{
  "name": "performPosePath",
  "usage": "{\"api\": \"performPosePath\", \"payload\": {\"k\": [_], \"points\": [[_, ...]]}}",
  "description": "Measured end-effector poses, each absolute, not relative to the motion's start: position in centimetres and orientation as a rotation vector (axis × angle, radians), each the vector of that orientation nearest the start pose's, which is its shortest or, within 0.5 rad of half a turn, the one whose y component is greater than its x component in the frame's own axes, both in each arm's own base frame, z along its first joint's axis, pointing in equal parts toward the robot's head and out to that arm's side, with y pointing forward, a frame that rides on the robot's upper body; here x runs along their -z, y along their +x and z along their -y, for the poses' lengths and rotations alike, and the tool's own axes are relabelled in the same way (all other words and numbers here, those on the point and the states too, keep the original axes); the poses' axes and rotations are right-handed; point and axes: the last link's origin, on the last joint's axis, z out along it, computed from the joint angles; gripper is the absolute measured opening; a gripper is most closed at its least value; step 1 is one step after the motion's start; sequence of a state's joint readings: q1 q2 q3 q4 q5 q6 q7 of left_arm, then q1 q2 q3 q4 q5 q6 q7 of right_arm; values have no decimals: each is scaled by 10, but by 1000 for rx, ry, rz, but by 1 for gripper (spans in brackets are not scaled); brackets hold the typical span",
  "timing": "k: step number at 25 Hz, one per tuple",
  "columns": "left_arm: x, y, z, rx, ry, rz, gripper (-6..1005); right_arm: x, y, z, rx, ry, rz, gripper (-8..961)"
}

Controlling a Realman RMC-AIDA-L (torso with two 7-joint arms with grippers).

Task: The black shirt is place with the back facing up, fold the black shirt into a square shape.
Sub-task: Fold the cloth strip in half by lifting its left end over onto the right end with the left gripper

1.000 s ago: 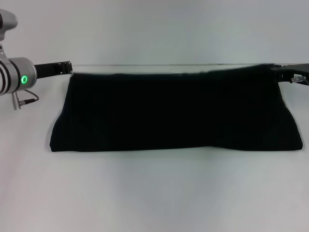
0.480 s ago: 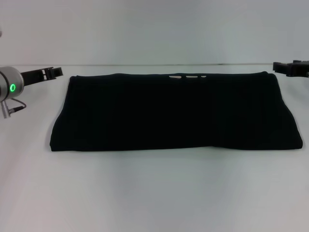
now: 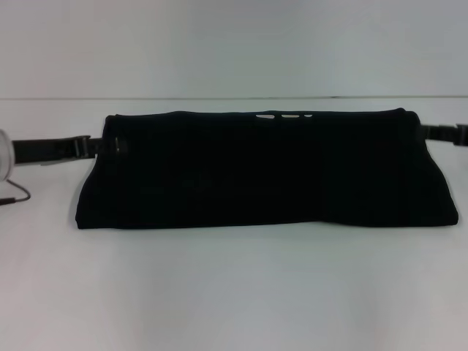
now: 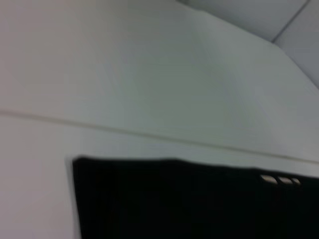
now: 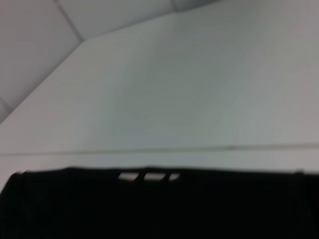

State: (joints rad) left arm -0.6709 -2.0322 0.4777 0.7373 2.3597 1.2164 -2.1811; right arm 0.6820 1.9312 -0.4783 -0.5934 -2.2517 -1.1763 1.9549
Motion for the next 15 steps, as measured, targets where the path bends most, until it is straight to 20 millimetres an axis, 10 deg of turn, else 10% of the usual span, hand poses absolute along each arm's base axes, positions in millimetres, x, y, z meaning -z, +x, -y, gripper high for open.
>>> {"api": "performPosePath", "payload": {"k": [15], "points": [[-63,-333,-359,319,-2071,1582,853,-93,331,-370,-484,-2193,-1423,682]]}}
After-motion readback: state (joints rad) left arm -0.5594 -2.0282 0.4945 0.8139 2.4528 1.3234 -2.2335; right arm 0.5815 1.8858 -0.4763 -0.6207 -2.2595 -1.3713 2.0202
